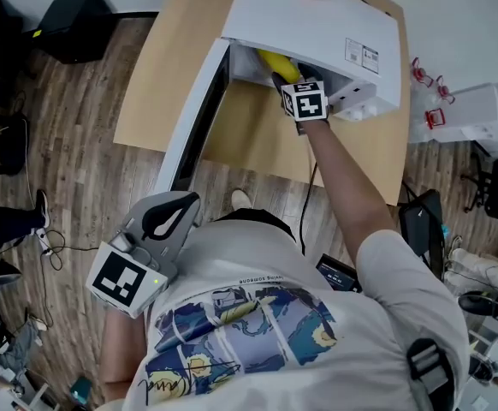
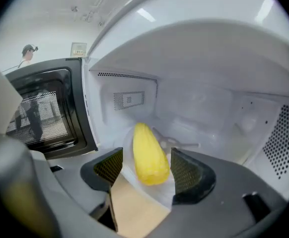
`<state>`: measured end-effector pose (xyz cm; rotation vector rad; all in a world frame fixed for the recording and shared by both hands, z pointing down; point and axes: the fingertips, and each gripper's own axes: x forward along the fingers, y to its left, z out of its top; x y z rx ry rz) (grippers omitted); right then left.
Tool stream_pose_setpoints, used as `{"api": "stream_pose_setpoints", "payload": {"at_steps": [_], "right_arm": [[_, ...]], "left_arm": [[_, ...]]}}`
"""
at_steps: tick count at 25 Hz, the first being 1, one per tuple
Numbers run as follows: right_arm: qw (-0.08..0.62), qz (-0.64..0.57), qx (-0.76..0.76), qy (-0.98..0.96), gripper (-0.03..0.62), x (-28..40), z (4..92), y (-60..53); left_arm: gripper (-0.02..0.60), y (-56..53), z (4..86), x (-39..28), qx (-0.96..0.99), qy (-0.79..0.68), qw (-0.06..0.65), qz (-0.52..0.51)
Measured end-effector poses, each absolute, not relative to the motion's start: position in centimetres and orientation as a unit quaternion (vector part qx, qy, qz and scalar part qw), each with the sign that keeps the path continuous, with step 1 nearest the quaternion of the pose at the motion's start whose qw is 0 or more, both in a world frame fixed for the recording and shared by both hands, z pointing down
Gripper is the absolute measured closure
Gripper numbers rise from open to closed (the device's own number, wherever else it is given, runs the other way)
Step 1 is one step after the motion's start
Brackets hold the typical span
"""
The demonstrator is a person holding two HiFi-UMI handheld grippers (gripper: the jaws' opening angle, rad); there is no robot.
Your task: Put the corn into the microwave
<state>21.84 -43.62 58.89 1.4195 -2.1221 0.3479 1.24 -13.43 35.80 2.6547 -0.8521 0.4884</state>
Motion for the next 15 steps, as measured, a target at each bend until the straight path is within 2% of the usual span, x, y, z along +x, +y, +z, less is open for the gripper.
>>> {"api": "stream_pose_setpoints", "payload": {"at_steps": [15], "right_arm": [[0.244,0.152,0.568,-0.771,0.333,20.1,56.1,-31.6]], "left_arm": [[0.572,-8.3,35.5,-3.5,0.949,-0.24,0.137,0.154]]}}
